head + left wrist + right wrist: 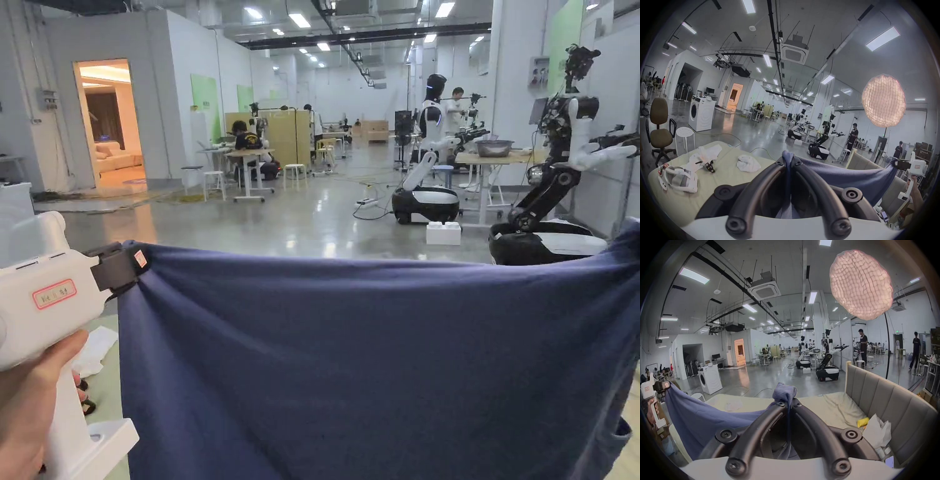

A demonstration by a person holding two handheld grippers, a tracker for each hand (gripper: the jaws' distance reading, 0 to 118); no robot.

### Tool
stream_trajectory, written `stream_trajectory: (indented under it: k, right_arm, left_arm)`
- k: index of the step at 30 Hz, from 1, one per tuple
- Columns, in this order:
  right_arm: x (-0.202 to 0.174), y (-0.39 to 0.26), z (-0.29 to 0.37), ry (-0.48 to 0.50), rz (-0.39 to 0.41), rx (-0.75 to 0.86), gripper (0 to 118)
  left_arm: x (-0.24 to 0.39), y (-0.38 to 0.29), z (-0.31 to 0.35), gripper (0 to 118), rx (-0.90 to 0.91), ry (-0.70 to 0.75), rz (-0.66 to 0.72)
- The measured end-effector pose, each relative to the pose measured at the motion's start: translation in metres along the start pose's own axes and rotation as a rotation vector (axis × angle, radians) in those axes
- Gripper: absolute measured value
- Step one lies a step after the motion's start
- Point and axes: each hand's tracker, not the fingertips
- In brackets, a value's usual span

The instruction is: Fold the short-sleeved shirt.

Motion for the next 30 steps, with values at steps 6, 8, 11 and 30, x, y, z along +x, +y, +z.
stream_trajectory:
  k: [6, 8, 11, 30]
  right_arm:
    - [-0.022, 0.046, -0.048, -0.075, 0.075, 0.066, 2]
    - [-0.026, 0.054, -0.066, -0.061, 0.067, 0.069, 2]
    - [-0.029, 0.068, -0.099, -0.072, 0.088, 0.067, 2]
    - [-0.024, 0.082, -0.225, -0.182, 0.135, 0.042, 2]
  left_arm:
    - [0.024, 0.034, -0.046, 5, 0.022, 0.04, -0.095]
    - [0.029, 0.04, -0.066, 5, 0.025, 0.053, -0.093]
    - [0.026, 0.054, -0.104, 5, 0.015, 0.087, -0.13]
    - [0.041, 0.064, -0.247, 5, -0.004, 0.121, -0.236]
